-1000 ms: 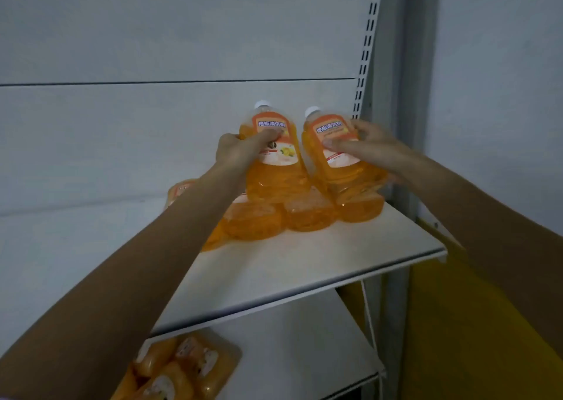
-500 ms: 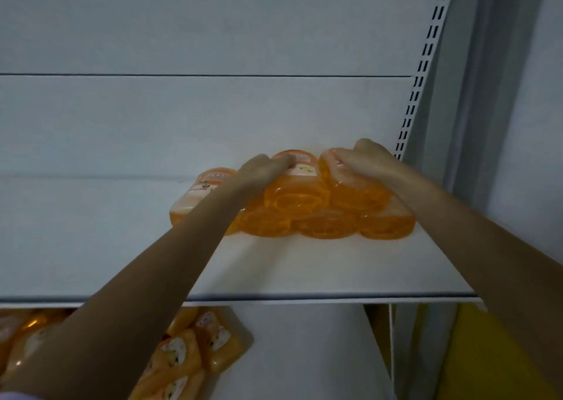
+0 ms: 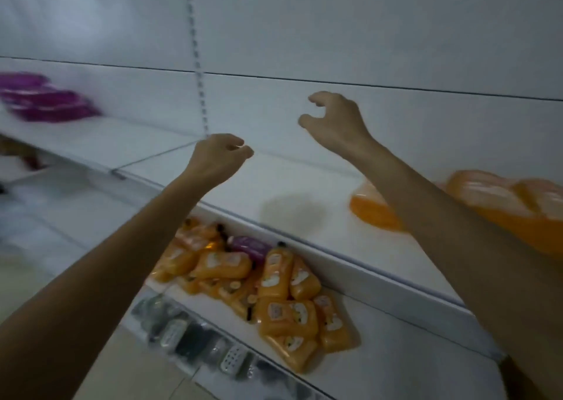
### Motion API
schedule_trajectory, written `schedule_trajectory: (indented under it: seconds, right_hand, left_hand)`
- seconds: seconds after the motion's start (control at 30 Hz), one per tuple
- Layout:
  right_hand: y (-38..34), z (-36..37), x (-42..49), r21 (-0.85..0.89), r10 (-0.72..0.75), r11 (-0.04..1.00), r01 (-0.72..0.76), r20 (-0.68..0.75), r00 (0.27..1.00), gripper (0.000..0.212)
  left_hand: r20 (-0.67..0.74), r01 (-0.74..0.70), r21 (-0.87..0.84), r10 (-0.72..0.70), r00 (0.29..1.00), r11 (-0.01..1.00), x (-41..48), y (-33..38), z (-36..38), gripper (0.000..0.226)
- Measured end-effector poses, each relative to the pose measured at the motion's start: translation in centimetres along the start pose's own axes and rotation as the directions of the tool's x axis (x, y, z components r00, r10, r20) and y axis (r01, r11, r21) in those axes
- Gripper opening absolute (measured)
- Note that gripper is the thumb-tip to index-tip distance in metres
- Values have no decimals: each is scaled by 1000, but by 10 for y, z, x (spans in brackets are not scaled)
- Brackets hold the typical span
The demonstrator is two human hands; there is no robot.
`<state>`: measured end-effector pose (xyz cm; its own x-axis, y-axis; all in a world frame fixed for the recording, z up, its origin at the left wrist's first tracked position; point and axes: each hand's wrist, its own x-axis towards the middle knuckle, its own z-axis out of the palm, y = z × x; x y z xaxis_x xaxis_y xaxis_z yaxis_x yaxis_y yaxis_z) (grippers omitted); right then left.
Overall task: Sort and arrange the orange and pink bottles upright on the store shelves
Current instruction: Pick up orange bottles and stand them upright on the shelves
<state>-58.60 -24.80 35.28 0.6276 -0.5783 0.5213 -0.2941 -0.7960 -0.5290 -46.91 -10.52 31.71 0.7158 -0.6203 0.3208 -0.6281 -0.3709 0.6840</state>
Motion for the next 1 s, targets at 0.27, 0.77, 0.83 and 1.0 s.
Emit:
schedule_trajectory:
  seconds: [0.27,0.77,0.83,1.0]
  right_hand:
    - [-173,190,2,333,-300,917,222,206,931,48]
    - [-235,477,2,395,-333,914,97,588,738,38]
    - [-235,511,21,391,-298,919,53,600,742,35]
    - [-234,586,72,364,-191,929,-70,631,752,33]
  left_hand:
    - [-304,316,168,-256,917,934,-57,-169,-182,37]
    - [-278,515,146,-465,841,845,-47,-394,-235,40]
    - [-276,523,146,-473,837,840,-27,-420,-239,40]
    - [-236,527,122,-491,839,841,39,-479,-249,37]
